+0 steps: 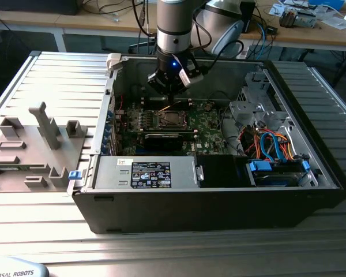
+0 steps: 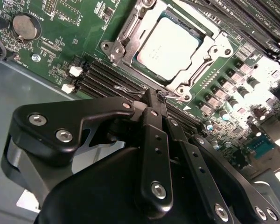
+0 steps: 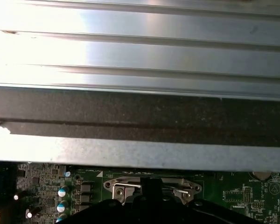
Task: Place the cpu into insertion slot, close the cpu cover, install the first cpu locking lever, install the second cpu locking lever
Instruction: 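Install the first cpu locking lever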
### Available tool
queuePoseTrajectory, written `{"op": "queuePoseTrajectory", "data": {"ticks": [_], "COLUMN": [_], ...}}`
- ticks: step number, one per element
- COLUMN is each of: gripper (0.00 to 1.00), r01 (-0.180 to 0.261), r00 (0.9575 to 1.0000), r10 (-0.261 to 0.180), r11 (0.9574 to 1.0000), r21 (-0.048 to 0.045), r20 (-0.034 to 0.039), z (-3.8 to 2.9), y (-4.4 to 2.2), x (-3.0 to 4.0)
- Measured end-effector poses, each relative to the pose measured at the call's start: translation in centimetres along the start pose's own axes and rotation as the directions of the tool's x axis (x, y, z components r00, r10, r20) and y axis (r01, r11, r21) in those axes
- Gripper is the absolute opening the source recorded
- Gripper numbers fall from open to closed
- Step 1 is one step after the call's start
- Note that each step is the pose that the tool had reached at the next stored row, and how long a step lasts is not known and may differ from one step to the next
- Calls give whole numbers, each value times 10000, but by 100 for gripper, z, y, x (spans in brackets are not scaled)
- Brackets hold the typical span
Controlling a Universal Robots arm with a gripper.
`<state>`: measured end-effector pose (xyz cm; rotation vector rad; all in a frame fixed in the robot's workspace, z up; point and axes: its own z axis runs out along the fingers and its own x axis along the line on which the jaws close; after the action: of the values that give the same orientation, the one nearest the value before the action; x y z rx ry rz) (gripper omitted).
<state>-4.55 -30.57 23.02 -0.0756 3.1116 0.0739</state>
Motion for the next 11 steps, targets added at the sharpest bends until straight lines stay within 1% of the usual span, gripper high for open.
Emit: {"op": "queuePoseTrajectory", "data": {"ticks": [5,11], "gripper": [11,11], "r01": [49,59], "r00": [10000,10000], "r10": [-49,-59], "r11": [10000,10000], "r21": [-9,-10], "r20": [-2,-2], "z": [34,94], "y": [10,14], "x": [0,-11]}}
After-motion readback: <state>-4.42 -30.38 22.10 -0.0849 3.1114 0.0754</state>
